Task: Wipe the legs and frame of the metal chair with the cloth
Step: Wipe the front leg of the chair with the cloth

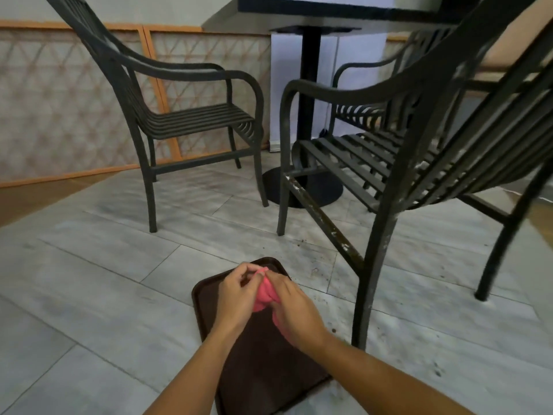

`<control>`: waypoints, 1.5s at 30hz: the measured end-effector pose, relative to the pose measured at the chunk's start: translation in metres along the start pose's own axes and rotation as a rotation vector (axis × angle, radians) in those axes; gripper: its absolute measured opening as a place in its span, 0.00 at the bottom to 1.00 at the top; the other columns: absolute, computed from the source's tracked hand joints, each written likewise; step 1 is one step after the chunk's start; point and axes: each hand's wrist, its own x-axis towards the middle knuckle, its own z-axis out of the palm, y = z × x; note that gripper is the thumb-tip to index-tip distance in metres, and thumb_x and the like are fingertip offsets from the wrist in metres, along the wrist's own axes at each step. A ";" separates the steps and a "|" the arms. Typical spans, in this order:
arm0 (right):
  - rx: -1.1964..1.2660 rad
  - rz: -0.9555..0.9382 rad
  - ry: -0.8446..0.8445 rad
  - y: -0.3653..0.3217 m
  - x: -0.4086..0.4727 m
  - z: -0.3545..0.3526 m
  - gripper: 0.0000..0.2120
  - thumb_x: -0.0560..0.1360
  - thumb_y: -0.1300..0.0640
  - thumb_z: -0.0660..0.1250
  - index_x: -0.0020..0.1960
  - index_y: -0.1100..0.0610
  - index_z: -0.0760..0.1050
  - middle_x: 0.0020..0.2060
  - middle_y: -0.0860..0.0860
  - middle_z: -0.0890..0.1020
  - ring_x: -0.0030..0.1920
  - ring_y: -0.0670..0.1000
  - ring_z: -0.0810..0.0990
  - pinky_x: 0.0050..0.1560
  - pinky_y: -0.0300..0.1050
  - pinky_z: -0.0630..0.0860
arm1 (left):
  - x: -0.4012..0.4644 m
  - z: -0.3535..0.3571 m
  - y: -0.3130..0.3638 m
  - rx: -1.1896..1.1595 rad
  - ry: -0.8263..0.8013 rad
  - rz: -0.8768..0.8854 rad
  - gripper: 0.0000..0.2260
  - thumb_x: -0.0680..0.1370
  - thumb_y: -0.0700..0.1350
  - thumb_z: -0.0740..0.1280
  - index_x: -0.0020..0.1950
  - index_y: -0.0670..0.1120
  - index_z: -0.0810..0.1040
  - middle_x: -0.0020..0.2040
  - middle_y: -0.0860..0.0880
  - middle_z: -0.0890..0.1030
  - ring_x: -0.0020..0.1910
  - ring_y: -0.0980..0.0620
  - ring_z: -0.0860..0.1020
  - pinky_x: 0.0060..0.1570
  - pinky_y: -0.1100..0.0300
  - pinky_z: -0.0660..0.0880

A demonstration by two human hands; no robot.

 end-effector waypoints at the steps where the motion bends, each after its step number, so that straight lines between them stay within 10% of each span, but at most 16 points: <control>1: -0.003 0.006 0.040 0.002 -0.004 -0.011 0.26 0.76 0.61 0.62 0.72 0.54 0.61 0.64 0.50 0.73 0.60 0.47 0.73 0.58 0.36 0.70 | -0.001 0.008 0.007 0.007 -0.003 0.012 0.05 0.76 0.44 0.68 0.41 0.52 0.80 0.41 0.51 0.83 0.39 0.57 0.82 0.33 0.64 0.78; 8: 0.084 0.061 0.133 0.022 -0.017 -0.080 0.23 0.77 0.56 0.60 0.72 0.52 0.62 0.61 0.47 0.74 0.60 0.45 0.72 0.58 0.27 0.63 | -0.006 0.064 0.056 0.117 -0.043 0.170 0.05 0.75 0.47 0.68 0.43 0.59 0.78 0.41 0.56 0.82 0.40 0.58 0.81 0.35 0.59 0.80; 12: 0.142 -0.021 0.196 0.031 -0.027 -0.124 0.25 0.76 0.58 0.62 0.71 0.48 0.63 0.61 0.42 0.74 0.60 0.42 0.73 0.59 0.43 0.72 | -0.022 0.096 0.089 0.091 -0.008 0.252 0.05 0.75 0.47 0.67 0.44 0.59 0.78 0.42 0.54 0.81 0.41 0.57 0.80 0.32 0.50 0.81; 16: 0.165 -0.157 0.361 0.038 -0.037 -0.166 0.24 0.74 0.60 0.63 0.69 0.47 0.65 0.59 0.40 0.74 0.56 0.39 0.75 0.51 0.35 0.74 | -0.040 0.124 0.123 0.114 0.066 0.394 0.08 0.75 0.43 0.68 0.47 0.58 0.79 0.46 0.61 0.80 0.49 0.60 0.78 0.50 0.52 0.77; 26: 0.225 -0.295 0.615 0.039 -0.031 -0.260 0.21 0.73 0.49 0.62 0.65 0.42 0.68 0.56 0.44 0.72 0.45 0.47 0.80 0.37 0.39 0.78 | -0.057 0.171 0.217 0.100 0.252 0.535 0.12 0.75 0.49 0.67 0.56 0.62 0.76 0.55 0.64 0.77 0.57 0.62 0.74 0.59 0.54 0.73; 38: 0.303 -0.373 0.992 0.027 0.017 -0.314 0.19 0.71 0.59 0.67 0.62 0.57 0.72 0.51 0.53 0.72 0.51 0.44 0.72 0.54 0.30 0.70 | 0.001 0.173 0.287 -0.043 0.217 0.729 0.12 0.79 0.48 0.62 0.61 0.57 0.75 0.56 0.58 0.78 0.57 0.63 0.75 0.53 0.66 0.73; 45: 0.216 -0.426 1.020 0.003 0.060 -0.320 0.17 0.76 0.61 0.63 0.64 0.62 0.71 0.60 0.61 0.73 0.61 0.54 0.73 0.62 0.44 0.72 | 0.028 0.174 0.283 -0.106 0.073 0.733 0.12 0.78 0.43 0.63 0.57 0.59 0.75 0.51 0.65 0.80 0.53 0.64 0.78 0.47 0.70 0.75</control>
